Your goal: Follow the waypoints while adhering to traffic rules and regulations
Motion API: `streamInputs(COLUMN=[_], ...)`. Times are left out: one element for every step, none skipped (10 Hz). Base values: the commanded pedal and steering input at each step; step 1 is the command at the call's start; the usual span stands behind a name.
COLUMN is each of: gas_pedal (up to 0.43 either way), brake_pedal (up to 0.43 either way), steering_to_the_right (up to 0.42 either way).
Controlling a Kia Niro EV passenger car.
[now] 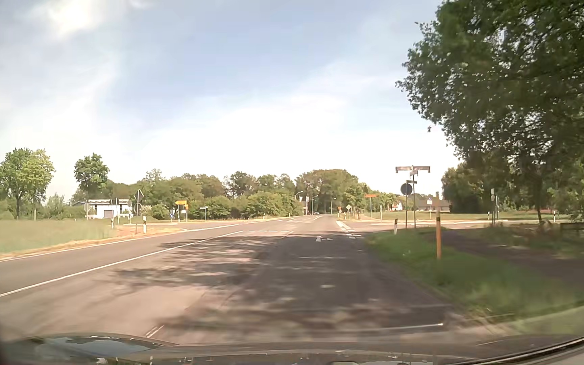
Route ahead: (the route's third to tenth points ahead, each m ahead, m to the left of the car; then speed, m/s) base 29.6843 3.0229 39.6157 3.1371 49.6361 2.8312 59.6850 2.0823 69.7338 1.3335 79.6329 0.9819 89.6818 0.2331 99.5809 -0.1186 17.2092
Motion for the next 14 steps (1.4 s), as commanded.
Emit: streamInputs(gas_pedal=[0.15, 0.15, 0.15, 0.15, 0.15, 0.15, 0.15, 0.15, 0.15, 0.15, 0.15, 0.138, 0.138, 0.138], brake_pedal=[0.0, 0.0, 0.0, 0.0, 0.0, 0.0, 0.0, 0.0, 0.0, 0.0, 0.0, 0.0, 0.0, 0.0], steering_to_the_right=[0.003, 0.003, 0.003, 0.002, 0.002, 0.002, 0.002, 0.001, 0.001, 0.001, 0.001, 0.001, 0.0, 0.001])
